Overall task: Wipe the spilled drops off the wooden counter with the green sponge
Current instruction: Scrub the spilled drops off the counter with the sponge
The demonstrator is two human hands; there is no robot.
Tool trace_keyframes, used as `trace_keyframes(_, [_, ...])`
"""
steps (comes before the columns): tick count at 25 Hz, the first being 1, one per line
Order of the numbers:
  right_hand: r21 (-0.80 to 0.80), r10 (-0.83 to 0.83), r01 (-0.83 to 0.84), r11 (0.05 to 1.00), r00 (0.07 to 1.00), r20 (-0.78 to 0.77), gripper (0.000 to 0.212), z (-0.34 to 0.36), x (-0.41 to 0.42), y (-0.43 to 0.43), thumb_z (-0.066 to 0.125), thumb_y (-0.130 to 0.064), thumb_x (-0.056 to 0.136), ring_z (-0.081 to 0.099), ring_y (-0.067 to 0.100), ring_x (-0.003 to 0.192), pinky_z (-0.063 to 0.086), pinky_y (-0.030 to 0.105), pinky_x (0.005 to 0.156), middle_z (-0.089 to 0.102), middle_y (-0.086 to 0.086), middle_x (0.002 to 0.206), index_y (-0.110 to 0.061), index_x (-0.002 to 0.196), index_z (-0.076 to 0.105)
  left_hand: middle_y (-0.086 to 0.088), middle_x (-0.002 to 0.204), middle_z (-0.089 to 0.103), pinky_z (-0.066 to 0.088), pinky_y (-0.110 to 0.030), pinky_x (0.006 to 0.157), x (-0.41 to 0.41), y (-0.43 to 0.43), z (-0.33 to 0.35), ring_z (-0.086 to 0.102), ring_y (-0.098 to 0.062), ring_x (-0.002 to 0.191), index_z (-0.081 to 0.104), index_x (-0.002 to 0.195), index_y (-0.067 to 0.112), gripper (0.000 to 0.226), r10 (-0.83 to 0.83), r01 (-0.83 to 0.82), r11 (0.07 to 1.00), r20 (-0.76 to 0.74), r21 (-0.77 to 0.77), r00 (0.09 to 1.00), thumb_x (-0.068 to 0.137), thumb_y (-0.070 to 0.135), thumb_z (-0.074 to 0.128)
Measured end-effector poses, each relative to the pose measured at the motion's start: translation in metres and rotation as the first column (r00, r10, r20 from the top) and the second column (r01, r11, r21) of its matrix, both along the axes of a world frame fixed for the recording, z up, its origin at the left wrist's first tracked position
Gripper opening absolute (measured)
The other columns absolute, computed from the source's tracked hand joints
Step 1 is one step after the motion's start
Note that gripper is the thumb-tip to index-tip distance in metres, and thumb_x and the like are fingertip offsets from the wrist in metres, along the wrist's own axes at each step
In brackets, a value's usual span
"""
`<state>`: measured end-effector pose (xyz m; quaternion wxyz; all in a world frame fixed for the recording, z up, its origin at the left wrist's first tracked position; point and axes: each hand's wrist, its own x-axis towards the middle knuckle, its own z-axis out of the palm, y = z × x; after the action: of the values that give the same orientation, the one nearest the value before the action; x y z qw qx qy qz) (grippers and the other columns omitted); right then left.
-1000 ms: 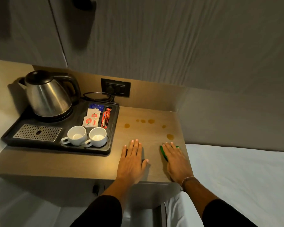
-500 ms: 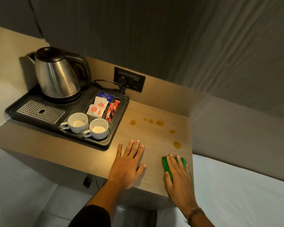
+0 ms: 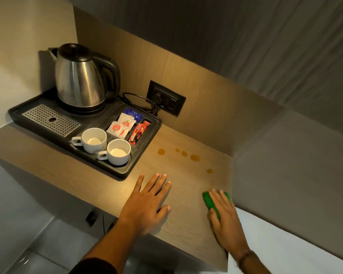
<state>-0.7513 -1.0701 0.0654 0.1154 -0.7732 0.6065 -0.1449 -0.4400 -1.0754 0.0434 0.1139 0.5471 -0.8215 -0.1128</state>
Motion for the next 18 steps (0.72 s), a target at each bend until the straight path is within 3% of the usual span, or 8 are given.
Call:
trace_keyframes(2, [-0.003, -0.139, 0.140, 0.990, 0.988, 0.067, 0.052, 0.006, 0.004, -0.047, 0.049, -0.017, 0.106, 0.025, 0.027, 0.156, 0.018, 0.047, 0.129, 0.041, 0.003, 0.164, -0.025, 0.156, 0.041, -0.002, 0.178, 0.002, -0.002, -0.063, 0.128, -0.001, -0.002, -0.001, -0.009, -0.022, 0.161, 0.008, 0.167, 0.025, 0.074, -0.005, 0.005, 1.000, 0.006, -0.006, 1.000, 0.105, 0.063, 0.026])
trace_keyframes(4, [0.058, -0.240, 0.235, 0.970, 0.964, 0.109, 0.050, 0.014, 0.033, -0.081, 0.048, -0.014, 0.107, 0.025, 0.028, 0.156, 0.018, 0.050, 0.129, 0.040, 0.008, 0.164, -0.015, 0.156, 0.041, -0.001, 0.177, 0.000, -0.007, -0.060, 0.128, -0.002, -0.002, -0.003, -0.011, -0.021, 0.160, 0.007, 0.166, 0.026, 0.075, 0.006, -0.007, 1.000, -0.017, -0.015, 1.000, 0.105, 0.063, 0.026])
trace_keyframes(7, [0.011, 0.050, -0.050, 0.999, 0.998, 0.042, 0.053, 0.000, 0.031, -0.070, 0.044, -0.026, 0.108, 0.015, 0.014, 0.159, 0.011, 0.043, 0.131, 0.031, -0.005, 0.168, -0.028, 0.159, 0.033, -0.003, 0.177, 0.003, -0.005, -0.061, 0.128, -0.001, -0.001, -0.004, -0.009, -0.021, 0.160, 0.009, 0.166, 0.026, 0.074, 0.000, 0.000, 1.000, -0.027, -0.009, 1.000, 0.105, 0.063, 0.026])
trace_keyframes(9, [0.012, 0.115, -0.116, 0.993, 0.992, 0.045, 0.053, 0.001, 0.005, -0.066, 0.046, -0.029, 0.108, 0.015, 0.013, 0.159, 0.011, 0.037, 0.130, 0.030, -0.007, 0.168, -0.033, 0.159, 0.034, -0.003, 0.178, 0.004, -0.002, -0.062, 0.128, 0.000, -0.001, -0.005, -0.008, -0.022, 0.161, 0.008, 0.166, 0.026, 0.074, 0.010, -0.010, 1.000, -0.014, -0.016, 1.000, 0.105, 0.064, 0.024])
trace_keyframes(13, [0.061, -0.181, 0.177, 0.982, 0.981, 0.071, 0.048, 0.021, 0.041, -0.142, 0.049, -0.009, 0.106, 0.026, 0.034, 0.155, 0.018, 0.050, 0.128, 0.041, 0.012, 0.163, -0.012, 0.154, 0.045, -0.002, 0.178, -0.001, -0.002, -0.063, 0.128, -0.001, -0.002, -0.003, -0.009, -0.023, 0.161, 0.006, 0.166, 0.027, 0.073, 0.003, -0.003, 1.000, -0.011, -0.004, 1.000, 0.105, 0.064, 0.024])
trace_keyframes(15, [0.061, -0.070, 0.066, 0.996, 0.996, 0.052, 0.050, 0.017, 0.062, -0.144, 0.049, -0.010, 0.106, 0.023, 0.030, 0.157, 0.012, 0.049, 0.129, 0.038, 0.010, 0.164, -0.012, 0.155, 0.042, -0.002, 0.178, 0.000, -0.002, -0.063, 0.128, -0.001, -0.001, -0.001, -0.009, -0.022, 0.161, 0.007, 0.166, 0.026, 0.073, -0.004, 0.004, 1.000, -0.028, 0.004, 1.000, 0.106, 0.063, 0.025])
trace_keyframes(18, [0.030, 0.191, -0.192, 0.981, 0.981, 0.023, 0.053, 0.006, 0.025, -0.110, 0.048, -0.021, 0.108, 0.015, 0.016, 0.159, 0.010, 0.041, 0.129, 0.032, -0.003, 0.168, -0.023, 0.159, 0.035, -0.001, 0.178, -0.004, -0.003, -0.063, 0.128, 0.002, 0.000, -0.002, -0.013, -0.022, 0.161, 0.003, 0.166, 0.027, 0.073, 0.000, 0.000, 1.000, -0.013, 0.008, 1.000, 0.106, 0.064, 0.021])
